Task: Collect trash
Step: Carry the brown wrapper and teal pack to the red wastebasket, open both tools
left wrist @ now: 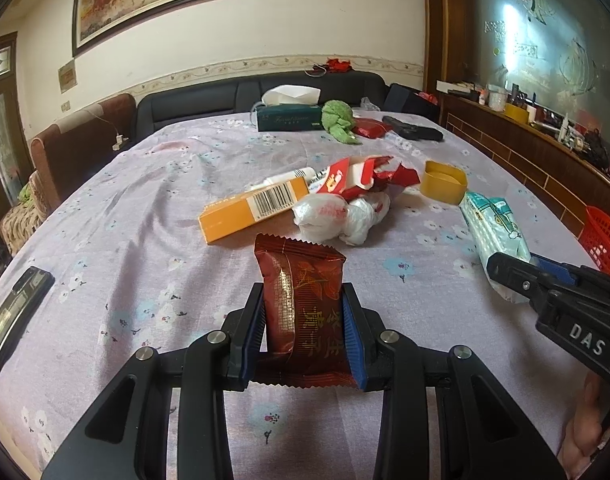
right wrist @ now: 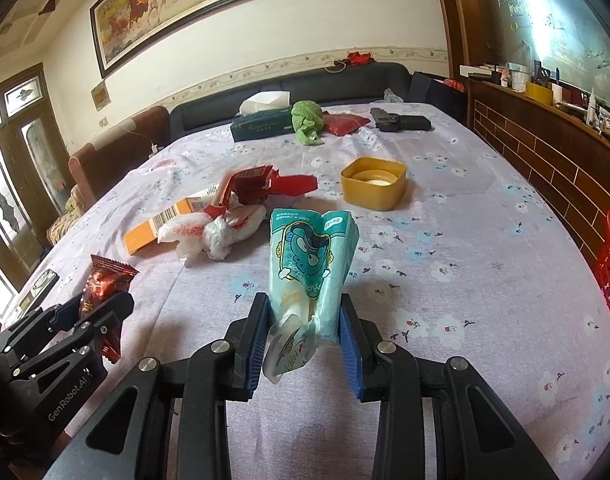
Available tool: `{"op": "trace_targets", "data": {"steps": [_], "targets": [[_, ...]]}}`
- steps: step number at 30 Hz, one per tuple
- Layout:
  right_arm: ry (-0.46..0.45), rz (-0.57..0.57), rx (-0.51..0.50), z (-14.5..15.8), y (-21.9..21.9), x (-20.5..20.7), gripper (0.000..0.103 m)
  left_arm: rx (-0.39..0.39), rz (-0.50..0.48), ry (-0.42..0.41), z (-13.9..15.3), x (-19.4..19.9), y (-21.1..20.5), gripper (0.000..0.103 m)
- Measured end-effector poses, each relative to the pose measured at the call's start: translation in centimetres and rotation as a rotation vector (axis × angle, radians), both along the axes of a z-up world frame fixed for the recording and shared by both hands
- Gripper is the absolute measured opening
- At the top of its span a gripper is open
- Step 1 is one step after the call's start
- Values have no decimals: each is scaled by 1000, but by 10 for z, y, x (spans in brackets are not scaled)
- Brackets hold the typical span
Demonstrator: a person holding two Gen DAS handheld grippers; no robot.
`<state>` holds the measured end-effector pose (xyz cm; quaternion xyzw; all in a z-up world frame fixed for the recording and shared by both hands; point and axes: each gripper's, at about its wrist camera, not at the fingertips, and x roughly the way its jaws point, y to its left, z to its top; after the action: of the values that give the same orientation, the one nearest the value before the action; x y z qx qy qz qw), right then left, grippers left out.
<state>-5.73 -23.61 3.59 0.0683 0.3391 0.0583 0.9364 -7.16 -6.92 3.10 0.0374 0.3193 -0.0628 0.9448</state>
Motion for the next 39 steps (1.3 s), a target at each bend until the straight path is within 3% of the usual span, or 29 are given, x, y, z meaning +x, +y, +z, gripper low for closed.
{"op": "trace_targets", "data": {"steps": [8,16,28,33,39], "targets": [[29,1,60,9,-24,-21,36,-68,-81,58,13,-11,-11,35],[15,-89,166,26,-85,-47,36,-50,-228,64,42,-24,-70,35],[-108,-353,265,62,-229,-101,37,-40,-555,104,85,-35,-220,35],[-118,-479,289,64,-290,-123,37,-47,-700,147,89,-35,-296,35],[-124,-579,314,65,-353,-140,38,-27,-785,185,79,-27,-378,35]]}}
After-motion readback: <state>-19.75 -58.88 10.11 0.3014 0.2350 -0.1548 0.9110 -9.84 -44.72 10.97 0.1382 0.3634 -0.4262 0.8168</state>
